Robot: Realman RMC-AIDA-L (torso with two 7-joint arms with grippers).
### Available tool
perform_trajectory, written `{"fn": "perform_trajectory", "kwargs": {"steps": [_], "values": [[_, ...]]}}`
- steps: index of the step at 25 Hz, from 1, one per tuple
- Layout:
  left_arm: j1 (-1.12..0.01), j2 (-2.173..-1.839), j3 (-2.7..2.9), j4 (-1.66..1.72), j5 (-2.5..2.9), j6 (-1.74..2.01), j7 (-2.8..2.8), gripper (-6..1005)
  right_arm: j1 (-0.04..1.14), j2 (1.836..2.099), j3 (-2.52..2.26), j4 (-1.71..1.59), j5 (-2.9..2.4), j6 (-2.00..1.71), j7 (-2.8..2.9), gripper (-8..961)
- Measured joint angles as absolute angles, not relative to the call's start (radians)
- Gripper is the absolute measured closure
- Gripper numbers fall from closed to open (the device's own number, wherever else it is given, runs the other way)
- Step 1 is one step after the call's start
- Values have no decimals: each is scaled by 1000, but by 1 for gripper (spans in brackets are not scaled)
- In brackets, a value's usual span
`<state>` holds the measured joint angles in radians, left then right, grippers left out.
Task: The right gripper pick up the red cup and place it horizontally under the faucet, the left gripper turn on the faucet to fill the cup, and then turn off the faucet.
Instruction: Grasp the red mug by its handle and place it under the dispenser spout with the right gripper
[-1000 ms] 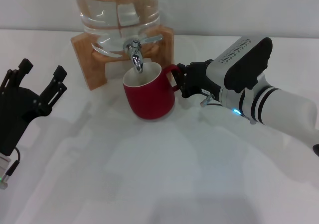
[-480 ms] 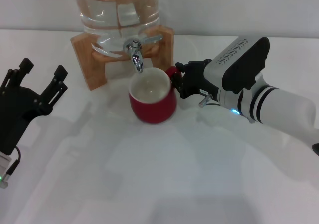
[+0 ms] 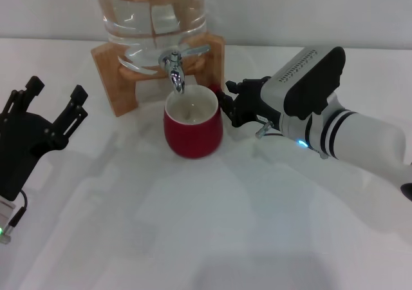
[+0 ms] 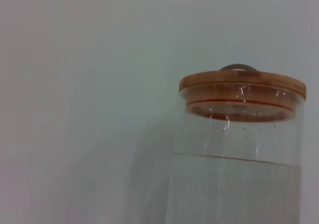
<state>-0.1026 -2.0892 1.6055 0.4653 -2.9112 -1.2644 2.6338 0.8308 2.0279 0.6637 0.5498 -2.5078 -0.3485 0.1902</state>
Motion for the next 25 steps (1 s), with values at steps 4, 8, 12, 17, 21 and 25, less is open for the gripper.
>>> {"fn": "perform_trajectory", "kwargs": {"steps": [4,8,12,17,21,25], "values": [[-103,-2089,1605,464,-2912,-1267,2634,139,835,2028,668,551,-2505,-331,191,720],[-103,-2089,1606,463,-2912,-1267,2634,139,836,2028,669,551,-2504,-330,192,720],[-103,-2089,1606,463,-2912,-1268,2634,139,836,2028,669,552,-2506,-329,193,720],[-103,-2089,1606,463,-2912,-1269,2634,139,836,2028,669,554,-2507,-328,193,719],[-103,-2089,1606,463,-2912,-1270,2634,139,836,2028,664,555,-2508,-328,193,719],[-105,-2089,1606,463,-2911,-1270,2634,139,836,2028,661,558,-2508,-328,194,719]]}}
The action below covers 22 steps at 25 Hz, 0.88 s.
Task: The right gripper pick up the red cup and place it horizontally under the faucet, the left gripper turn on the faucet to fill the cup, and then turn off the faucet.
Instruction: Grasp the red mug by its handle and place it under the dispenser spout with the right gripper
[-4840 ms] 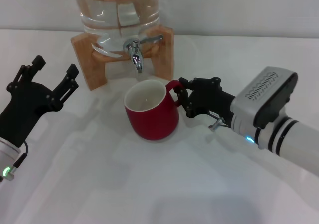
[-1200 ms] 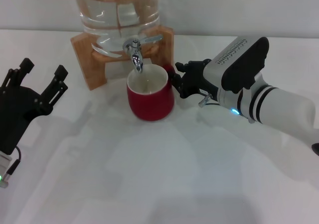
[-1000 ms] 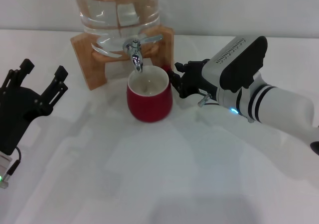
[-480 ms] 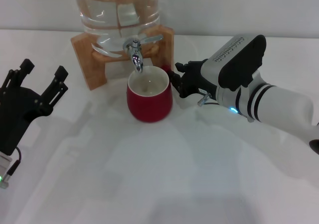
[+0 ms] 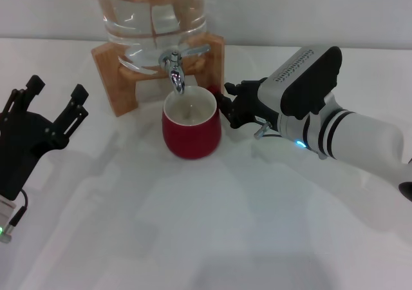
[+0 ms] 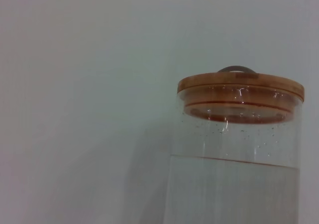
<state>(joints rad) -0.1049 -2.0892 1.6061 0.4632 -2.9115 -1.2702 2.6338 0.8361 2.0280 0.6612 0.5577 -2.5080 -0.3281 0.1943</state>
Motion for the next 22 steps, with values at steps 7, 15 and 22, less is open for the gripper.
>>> {"fn": "perform_trajectory", "kwargs": {"steps": [7,15,22], "values": [[-106,-2089,1606,463,-2911,-1270,2634,139,836,2028,660,560,-2508,-328,195,718],[-108,-2089,1606,463,-2911,-1270,2634,139,836,2028,650,562,-2508,-327,195,718],[-109,-2089,1606,463,-2911,-1270,2634,139,830,2028,650,568,-2508,-328,192,717]]}}
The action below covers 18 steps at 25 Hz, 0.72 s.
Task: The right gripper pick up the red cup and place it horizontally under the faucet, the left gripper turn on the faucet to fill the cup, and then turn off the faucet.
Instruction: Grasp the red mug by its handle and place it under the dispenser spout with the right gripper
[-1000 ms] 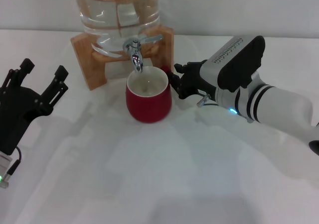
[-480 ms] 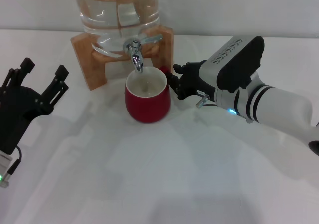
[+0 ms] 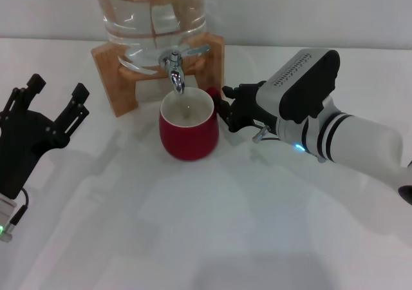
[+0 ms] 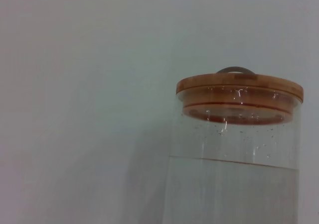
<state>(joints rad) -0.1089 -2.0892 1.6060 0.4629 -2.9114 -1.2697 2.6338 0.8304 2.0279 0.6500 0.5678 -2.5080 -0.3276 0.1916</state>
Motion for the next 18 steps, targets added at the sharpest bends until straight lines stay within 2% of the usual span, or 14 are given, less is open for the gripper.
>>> {"fn": "perform_trajectory", "kwargs": {"steps": [18], "values": [[-108,-2088,1596,462,-2911,-1268,2634,139,791,2022,660,572,-2520,-365,189,715]]}}
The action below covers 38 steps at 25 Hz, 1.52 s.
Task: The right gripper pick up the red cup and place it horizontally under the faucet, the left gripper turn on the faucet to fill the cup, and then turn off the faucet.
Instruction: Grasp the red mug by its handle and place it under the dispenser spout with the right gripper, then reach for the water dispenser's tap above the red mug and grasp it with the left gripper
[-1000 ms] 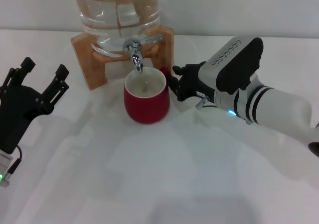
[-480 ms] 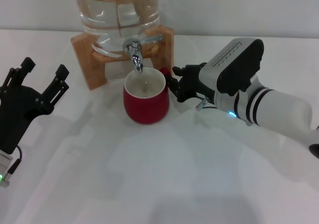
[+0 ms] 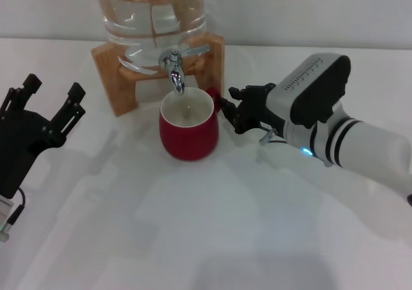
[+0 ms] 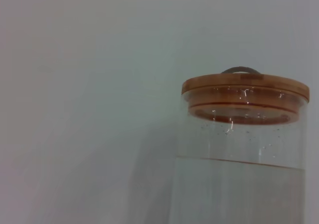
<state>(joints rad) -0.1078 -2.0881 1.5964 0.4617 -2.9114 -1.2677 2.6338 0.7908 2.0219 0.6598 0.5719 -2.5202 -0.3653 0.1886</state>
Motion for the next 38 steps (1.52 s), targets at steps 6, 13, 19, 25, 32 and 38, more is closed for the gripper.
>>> {"fn": "perform_trajectory", "kwargs": {"steps": [6,13,19,25,32,38], "values": [[-115,-2086,1595,458,-2915,-1262,2637,139,762,2017,663,572,-2522,-399,189,713],[-130,-2086,1595,440,-2924,-1261,2642,139,701,2013,692,573,-2523,-471,157,712],[-130,-2086,1588,434,-2927,-1261,2643,139,622,2010,735,585,-2523,-563,99,712],[-133,-2085,1572,428,-2927,-1261,2643,139,526,2010,751,585,-2523,-747,47,712],[-147,-2083,1570,426,-2927,-1263,2645,139,463,2013,751,571,-2523,-893,8,713],[-154,-2083,1569,426,-2924,-1266,2645,139,442,2017,742,537,-2523,-938,9,711]]}}
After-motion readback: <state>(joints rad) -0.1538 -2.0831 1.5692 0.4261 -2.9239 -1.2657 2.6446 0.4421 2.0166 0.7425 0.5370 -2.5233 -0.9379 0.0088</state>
